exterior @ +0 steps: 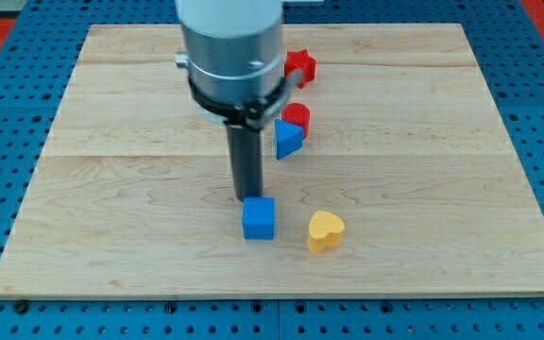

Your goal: Separate the blue triangle from the red circle

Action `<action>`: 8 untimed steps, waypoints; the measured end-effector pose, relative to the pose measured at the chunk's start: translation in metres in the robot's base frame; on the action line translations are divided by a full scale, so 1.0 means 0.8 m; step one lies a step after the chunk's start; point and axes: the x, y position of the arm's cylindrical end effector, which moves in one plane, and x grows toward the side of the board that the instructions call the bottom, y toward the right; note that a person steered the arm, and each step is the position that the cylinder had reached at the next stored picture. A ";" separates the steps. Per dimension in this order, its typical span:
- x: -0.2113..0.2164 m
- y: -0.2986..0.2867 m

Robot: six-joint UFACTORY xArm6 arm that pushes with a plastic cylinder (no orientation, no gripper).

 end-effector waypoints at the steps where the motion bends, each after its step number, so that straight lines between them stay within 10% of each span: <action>1: 0.014 -0.009; 3: -0.097 -0.055; 8: -0.169 0.139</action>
